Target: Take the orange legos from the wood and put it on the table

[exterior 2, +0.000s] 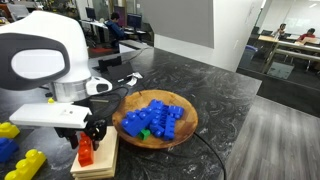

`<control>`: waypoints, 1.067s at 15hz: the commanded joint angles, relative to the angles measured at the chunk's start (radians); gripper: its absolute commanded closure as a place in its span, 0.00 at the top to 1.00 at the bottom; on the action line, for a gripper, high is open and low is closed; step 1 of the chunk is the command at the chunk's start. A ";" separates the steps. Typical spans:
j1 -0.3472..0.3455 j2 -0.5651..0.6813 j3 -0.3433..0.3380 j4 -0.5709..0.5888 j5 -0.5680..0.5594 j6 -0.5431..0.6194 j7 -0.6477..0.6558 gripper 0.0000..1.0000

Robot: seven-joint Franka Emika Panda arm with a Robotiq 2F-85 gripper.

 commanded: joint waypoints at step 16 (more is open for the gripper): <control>0.072 0.006 0.085 0.147 0.055 -0.052 -0.024 0.10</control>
